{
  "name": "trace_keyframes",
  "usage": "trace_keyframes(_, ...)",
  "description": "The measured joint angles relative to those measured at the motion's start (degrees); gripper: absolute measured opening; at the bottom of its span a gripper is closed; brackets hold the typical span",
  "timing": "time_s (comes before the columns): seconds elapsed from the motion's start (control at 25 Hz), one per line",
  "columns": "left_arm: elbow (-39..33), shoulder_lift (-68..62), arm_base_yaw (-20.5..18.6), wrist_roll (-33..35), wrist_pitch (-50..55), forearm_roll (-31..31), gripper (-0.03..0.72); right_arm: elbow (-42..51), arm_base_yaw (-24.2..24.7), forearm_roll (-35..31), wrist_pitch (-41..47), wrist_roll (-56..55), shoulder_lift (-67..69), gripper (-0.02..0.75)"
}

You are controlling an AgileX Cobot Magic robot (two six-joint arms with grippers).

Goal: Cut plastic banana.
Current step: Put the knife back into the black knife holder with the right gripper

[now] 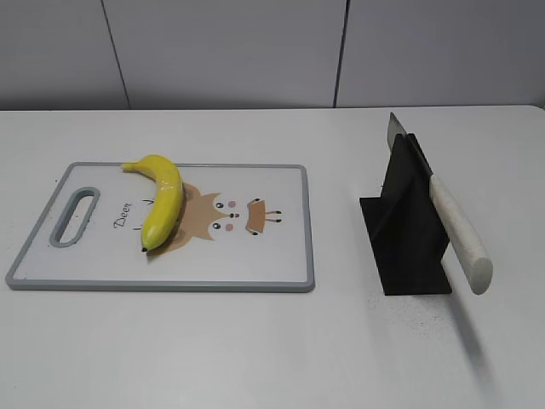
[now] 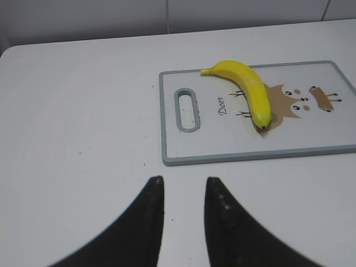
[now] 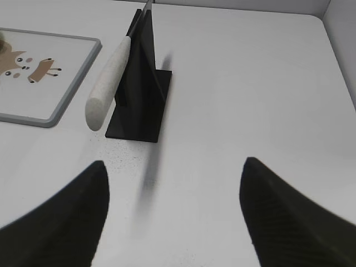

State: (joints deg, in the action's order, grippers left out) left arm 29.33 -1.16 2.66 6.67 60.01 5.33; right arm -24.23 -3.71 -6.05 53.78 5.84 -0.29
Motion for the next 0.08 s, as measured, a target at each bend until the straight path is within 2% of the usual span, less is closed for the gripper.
trace_keyframes(0.08,0.0,0.0,0.0,0.0,0.0,0.0,0.241,0.0,0.0,0.0,0.0,0.0,0.0,0.571)
